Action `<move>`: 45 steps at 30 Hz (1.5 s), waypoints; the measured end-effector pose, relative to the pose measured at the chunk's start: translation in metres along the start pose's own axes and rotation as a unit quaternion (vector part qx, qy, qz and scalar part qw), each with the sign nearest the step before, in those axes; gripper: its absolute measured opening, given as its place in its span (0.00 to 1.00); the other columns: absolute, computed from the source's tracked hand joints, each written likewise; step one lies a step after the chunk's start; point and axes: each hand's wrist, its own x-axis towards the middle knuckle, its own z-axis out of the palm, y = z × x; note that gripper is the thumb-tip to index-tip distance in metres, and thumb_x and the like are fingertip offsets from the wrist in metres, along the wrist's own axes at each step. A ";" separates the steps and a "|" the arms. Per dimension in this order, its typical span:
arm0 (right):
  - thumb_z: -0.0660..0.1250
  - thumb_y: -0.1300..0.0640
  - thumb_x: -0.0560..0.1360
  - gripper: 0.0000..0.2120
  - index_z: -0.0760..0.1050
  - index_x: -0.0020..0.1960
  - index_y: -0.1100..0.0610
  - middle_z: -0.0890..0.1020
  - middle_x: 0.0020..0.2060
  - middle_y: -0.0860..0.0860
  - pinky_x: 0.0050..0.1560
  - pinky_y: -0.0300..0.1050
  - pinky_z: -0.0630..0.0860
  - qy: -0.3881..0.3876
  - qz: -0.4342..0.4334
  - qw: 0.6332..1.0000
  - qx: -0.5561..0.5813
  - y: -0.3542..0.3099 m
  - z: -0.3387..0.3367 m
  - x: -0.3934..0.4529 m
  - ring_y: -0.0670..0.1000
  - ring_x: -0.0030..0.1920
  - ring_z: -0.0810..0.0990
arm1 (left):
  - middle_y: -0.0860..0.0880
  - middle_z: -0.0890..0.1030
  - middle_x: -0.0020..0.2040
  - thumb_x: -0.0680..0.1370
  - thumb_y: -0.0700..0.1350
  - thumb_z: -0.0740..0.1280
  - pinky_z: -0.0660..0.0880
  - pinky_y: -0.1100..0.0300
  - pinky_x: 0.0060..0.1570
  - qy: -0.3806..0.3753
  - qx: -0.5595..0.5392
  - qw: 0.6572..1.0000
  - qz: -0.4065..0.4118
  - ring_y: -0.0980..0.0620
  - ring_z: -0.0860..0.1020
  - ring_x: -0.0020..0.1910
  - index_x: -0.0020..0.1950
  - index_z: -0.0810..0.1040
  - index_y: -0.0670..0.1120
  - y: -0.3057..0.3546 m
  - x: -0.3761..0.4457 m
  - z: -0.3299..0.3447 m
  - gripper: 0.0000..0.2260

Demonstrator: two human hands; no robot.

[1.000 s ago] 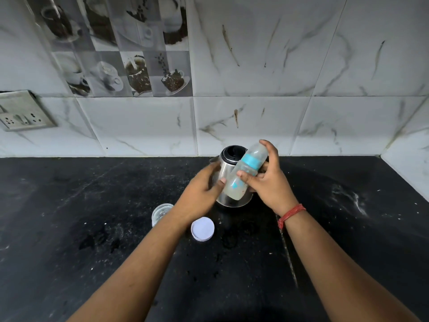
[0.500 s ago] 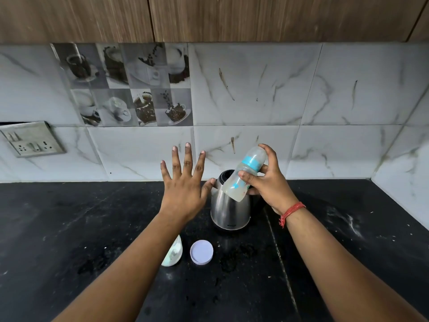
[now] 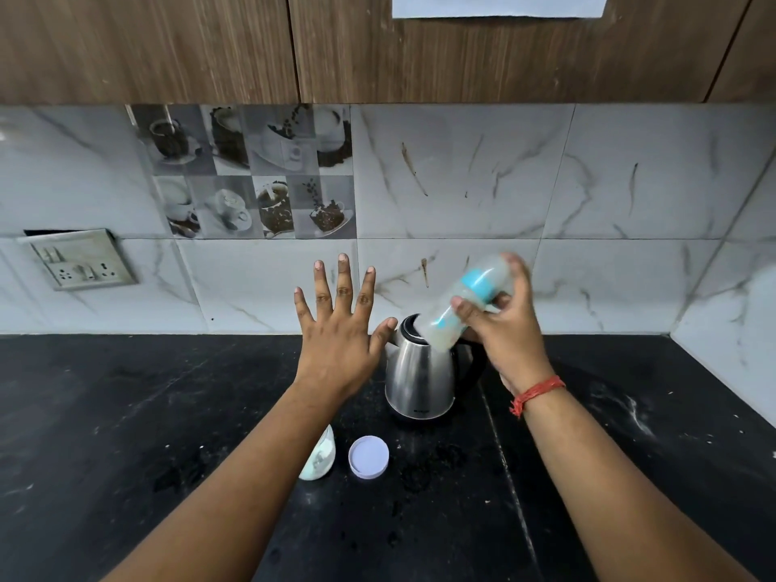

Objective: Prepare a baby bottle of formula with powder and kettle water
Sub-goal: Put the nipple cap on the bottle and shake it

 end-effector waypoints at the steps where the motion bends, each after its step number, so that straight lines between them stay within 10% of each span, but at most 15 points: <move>1: 0.76 0.61 0.73 0.40 0.59 0.76 0.41 0.79 0.56 0.54 0.53 0.62 0.83 0.001 0.009 1.000 0.001 0.002 0.000 -0.001 0.54 0.54 0.85 | 0.44 0.33 0.83 0.81 0.68 0.37 0.39 0.30 0.77 0.002 -0.001 1.000 0.000 0.38 0.30 0.81 0.82 0.34 0.55 0.000 0.000 -0.001 0.33; 45: 0.77 0.57 0.74 0.37 0.60 0.74 0.39 0.82 0.56 0.56 0.50 0.58 0.84 0.023 -0.001 1.000 -0.021 -0.008 -0.011 0.022 0.53 0.53 0.86 | 0.46 0.30 0.82 0.78 0.70 0.32 0.37 0.32 0.77 -0.014 -0.005 1.000 0.002 0.39 0.28 0.80 0.82 0.32 0.56 0.003 0.015 -0.008 0.35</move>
